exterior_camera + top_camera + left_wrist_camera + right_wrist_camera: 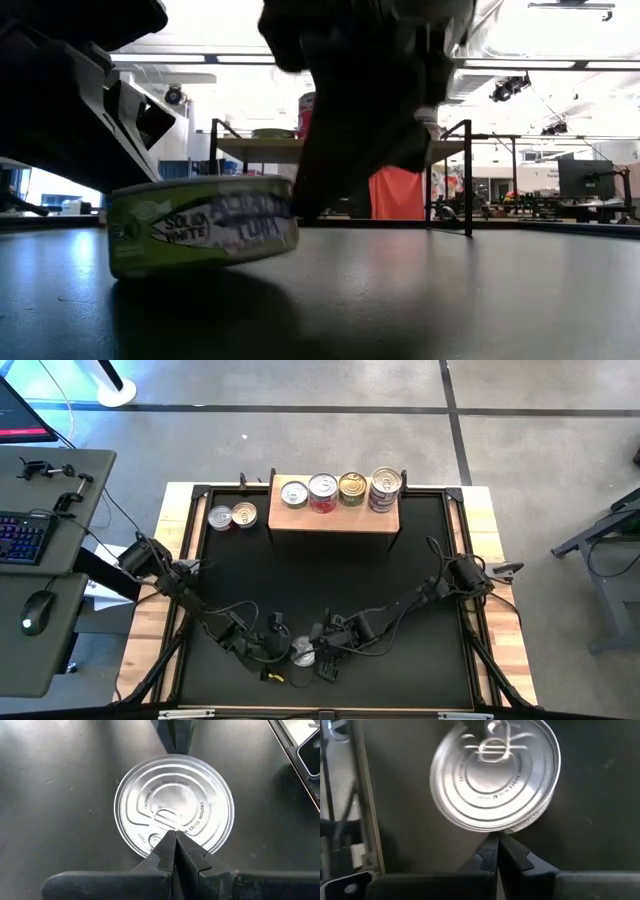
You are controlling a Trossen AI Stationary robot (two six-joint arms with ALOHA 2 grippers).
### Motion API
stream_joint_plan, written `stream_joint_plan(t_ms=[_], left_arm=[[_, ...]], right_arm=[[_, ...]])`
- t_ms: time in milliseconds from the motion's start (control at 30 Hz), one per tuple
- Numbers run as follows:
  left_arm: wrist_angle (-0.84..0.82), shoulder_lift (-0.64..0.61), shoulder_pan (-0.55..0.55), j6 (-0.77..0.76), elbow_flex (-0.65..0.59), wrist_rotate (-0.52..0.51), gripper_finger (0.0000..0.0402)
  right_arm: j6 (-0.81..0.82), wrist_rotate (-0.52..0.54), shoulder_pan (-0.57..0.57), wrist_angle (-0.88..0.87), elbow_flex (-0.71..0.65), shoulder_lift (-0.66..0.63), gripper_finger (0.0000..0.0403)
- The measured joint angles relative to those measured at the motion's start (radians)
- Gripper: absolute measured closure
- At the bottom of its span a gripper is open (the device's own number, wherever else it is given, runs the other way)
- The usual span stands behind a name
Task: Stack canned seafood by type on shelf
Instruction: Stack the light green tuna can on top of the other light green tuna can
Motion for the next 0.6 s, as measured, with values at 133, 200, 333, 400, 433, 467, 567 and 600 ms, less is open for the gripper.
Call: stream_joint_plan(t_ms=[133, 200, 333, 400, 433, 467, 567, 600], left_arm=[[-0.009, 0.000, 0.000, 0.000, 0.000, 0.002, 0.0402], [-0.010, 0.001, 0.000, 0.004, -0.001, 0.001, 0.0402], [-0.011, 0.002, 0.002, 0.009, -0.001, -0.004, 0.0402], [-0.013, 0.003, 0.002, 0.008, -0.002, -0.004, 0.0402], [-0.015, 0.004, 0.002, 0.008, -0.002, -0.004, 0.0402], [-0.016, 0.004, 0.002, 0.008, -0.002, -0.003, 0.0402], [-0.018, 0.006, 0.002, 0.008, -0.003, 0.000, 0.0402], [-0.019, 0.006, 0.002, 0.008, -0.003, 0.001, 0.0402]], right_arm=[[-0.039, -0.009, -0.001, -0.060, 0.054, 0.000, 0.0403], [-0.049, -0.025, -0.001, -0.070, 0.076, 0.000, 0.0403], [-0.067, -0.042, 0.000, -0.060, 0.110, 0.000, 0.0403], [-0.067, -0.039, -0.001, -0.061, 0.120, -0.001, 0.0403], [-0.068, -0.038, -0.001, -0.061, 0.122, -0.001, 0.0403], [-0.068, -0.036, -0.002, -0.061, 0.122, -0.002, 0.0403], [-0.077, -0.034, -0.002, -0.061, 0.122, -0.003, 0.0403], [-0.087, -0.034, -0.002, -0.061, 0.122, -0.003, 0.0403]])
